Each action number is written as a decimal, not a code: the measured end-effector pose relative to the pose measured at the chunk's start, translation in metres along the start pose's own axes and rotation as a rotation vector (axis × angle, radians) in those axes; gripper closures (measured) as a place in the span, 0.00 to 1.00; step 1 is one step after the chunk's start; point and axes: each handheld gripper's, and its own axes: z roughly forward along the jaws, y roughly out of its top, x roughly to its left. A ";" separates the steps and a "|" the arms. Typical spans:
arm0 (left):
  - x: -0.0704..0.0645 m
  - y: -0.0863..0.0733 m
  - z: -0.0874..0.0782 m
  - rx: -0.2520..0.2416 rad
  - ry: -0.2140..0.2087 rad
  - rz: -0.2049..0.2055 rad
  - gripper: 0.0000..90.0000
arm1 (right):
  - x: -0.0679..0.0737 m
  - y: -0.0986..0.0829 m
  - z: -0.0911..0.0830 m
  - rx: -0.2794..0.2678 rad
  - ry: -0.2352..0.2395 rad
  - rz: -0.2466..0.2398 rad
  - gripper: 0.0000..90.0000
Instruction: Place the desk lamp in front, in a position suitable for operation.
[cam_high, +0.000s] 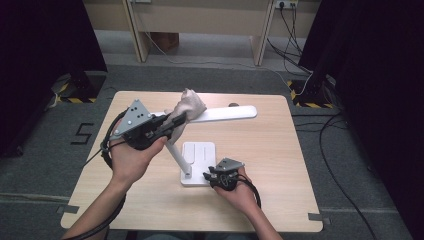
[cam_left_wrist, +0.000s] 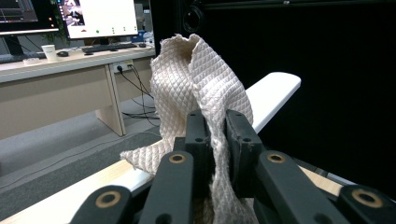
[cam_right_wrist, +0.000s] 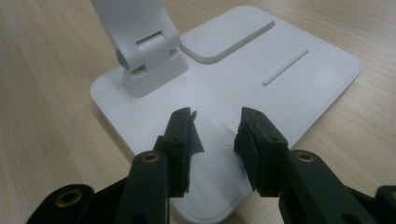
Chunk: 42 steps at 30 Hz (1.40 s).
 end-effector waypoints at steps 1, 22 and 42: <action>0.000 0.000 0.001 0.001 -0.001 0.001 0.89 | 0.000 0.000 0.000 0.000 0.000 0.000 0.72; -0.010 0.003 0.017 0.004 -0.029 0.009 0.89 | 0.000 0.000 0.000 0.001 -0.002 0.001 0.72; -0.020 0.007 0.032 0.010 -0.063 0.016 0.89 | 0.000 0.000 0.000 -0.002 -0.001 -0.002 0.72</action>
